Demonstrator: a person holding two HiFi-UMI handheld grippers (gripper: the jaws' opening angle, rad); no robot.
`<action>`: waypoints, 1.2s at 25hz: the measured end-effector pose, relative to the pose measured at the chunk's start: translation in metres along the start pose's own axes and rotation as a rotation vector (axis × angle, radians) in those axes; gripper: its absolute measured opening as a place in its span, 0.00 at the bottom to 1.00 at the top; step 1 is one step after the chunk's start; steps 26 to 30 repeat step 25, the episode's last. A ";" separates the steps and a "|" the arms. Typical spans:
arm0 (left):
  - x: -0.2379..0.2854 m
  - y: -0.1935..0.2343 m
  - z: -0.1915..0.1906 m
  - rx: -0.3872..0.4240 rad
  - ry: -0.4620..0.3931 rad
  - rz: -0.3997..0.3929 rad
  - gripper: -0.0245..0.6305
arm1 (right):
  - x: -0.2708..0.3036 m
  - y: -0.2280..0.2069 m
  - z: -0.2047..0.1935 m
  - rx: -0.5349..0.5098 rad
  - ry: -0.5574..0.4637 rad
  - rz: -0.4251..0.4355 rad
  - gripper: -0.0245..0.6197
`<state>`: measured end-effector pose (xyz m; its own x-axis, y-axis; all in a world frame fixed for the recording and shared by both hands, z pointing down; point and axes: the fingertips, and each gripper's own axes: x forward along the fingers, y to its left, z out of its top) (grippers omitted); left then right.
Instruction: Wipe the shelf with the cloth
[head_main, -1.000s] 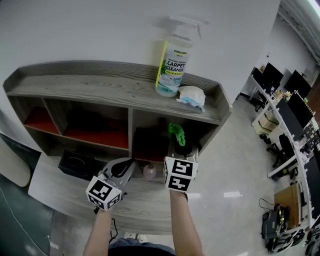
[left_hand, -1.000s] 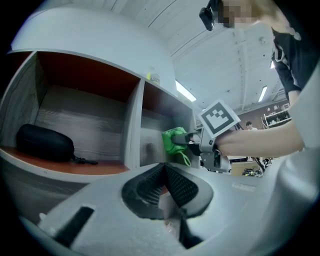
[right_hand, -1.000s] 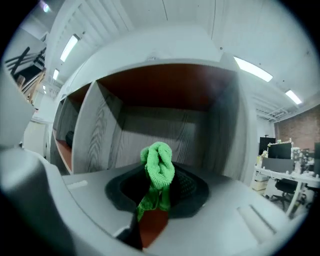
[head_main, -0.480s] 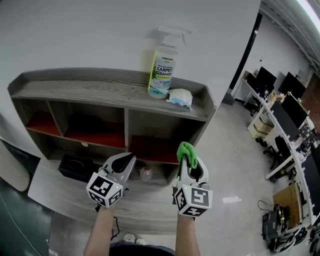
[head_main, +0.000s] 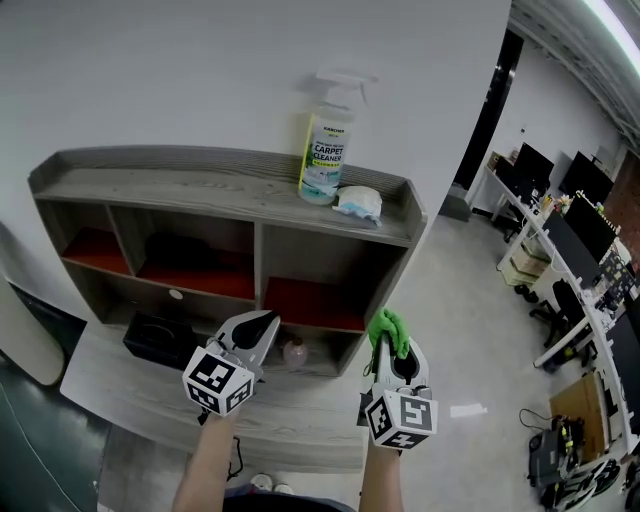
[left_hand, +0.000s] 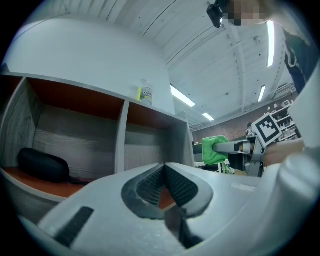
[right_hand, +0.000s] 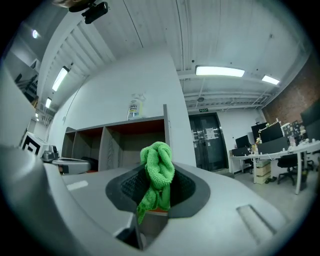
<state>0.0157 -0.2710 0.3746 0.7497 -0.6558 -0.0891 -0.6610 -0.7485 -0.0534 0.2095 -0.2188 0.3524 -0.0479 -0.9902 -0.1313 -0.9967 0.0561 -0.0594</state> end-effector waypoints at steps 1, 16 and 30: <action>-0.001 0.000 -0.001 -0.001 0.002 0.001 0.04 | 0.000 0.000 0.000 -0.002 0.001 0.005 0.19; -0.012 0.004 -0.003 -0.013 0.003 0.009 0.04 | -0.002 0.008 -0.005 -0.024 0.034 0.025 0.19; -0.009 0.002 -0.004 -0.015 0.001 0.001 0.04 | -0.002 0.007 -0.004 -0.027 0.030 0.028 0.19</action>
